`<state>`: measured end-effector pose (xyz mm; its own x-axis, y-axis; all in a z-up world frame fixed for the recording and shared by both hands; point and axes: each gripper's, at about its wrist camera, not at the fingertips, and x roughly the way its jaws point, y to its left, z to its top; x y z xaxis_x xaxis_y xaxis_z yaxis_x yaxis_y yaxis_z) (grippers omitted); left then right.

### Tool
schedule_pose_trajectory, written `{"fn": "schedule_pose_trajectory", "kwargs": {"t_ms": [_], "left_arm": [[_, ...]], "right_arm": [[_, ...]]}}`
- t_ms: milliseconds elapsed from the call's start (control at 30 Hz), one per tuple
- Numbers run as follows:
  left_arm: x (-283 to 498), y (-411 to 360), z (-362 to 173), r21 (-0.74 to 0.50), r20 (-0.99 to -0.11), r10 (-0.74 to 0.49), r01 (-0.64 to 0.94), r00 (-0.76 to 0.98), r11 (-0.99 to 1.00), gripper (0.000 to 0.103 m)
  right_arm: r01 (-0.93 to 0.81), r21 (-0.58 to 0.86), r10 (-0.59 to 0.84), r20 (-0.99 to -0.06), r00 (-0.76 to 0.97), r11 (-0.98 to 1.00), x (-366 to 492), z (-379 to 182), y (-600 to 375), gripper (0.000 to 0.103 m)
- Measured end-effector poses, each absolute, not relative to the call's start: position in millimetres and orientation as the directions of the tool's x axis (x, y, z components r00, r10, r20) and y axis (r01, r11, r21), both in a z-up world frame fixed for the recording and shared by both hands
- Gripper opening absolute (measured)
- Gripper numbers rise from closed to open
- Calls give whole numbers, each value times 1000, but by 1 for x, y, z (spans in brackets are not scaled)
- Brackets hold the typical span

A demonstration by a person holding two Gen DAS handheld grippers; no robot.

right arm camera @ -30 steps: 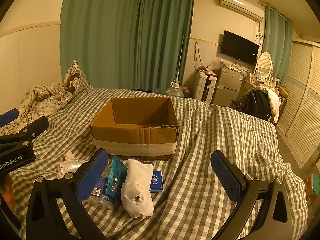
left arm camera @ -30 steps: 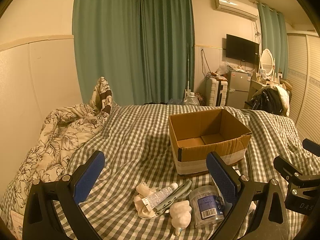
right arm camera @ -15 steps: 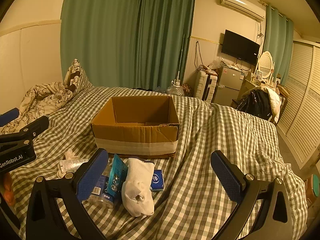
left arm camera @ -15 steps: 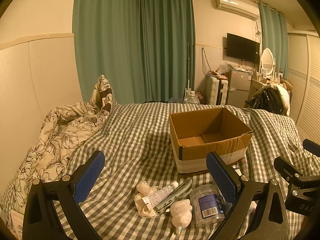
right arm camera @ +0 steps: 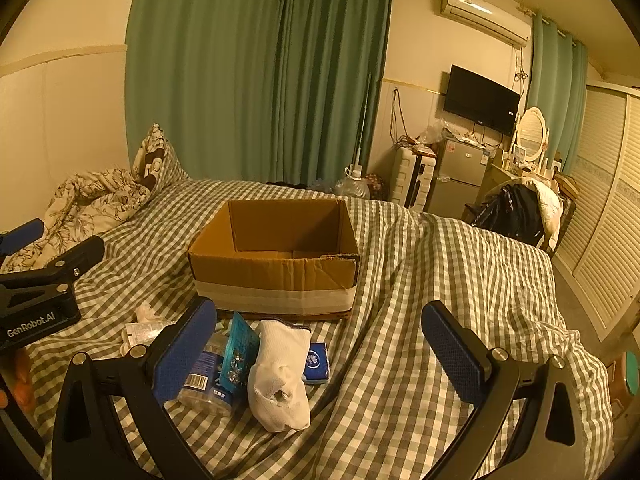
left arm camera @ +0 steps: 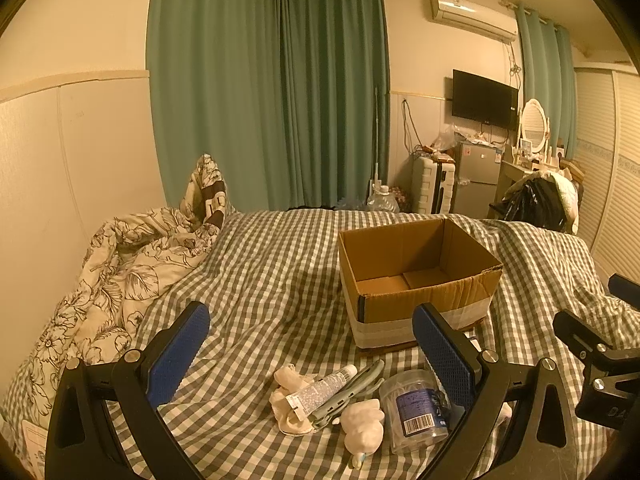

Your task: Organize objects

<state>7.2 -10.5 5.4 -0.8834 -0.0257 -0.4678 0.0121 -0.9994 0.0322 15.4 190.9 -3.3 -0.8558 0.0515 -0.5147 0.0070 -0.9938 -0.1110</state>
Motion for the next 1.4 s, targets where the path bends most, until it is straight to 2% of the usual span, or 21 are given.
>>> {"fn": "schedule_pose_trajectory", "kwargs": {"t_ms": [367,767,1000,1100,1200,1233,1300,1400], "left_arm": [[2,-18,-8,40,-505,-42,26,-862,-999,103],[-16,-21,-80,74,-658,-52,5,-751,-997,100],[-11,10,-119,90,-729,19,-124,-684,-988,98],[-12,19,-134,109,-756,18,-153,-655,-982,97],[-13,25,-147,128,-770,7,-165,-638,-978,92],[-14,25,-150,127,-778,8,-169,-628,-977,86],[-16,26,-156,108,-790,31,-189,-612,-976,75],[-14,29,-157,93,-792,64,-223,-607,-970,49]], "right_arm": [[-8,-101,62,-540,-839,-995,17,-8,201,103],[-10,-106,79,-673,-735,-994,-13,-62,208,103],[49,-102,49,-780,-624,-994,-30,-111,196,92],[91,-54,-9,-815,-580,-994,-34,-126,195,83],[127,-39,-36,-840,-541,-991,-35,-135,192,67],[137,-38,-42,-844,-535,-990,-34,-137,190,60],[160,-15,-72,-849,-523,-987,-34,-138,188,50],[164,-33,-61,-843,-534,-986,-30,-134,185,43]]}}
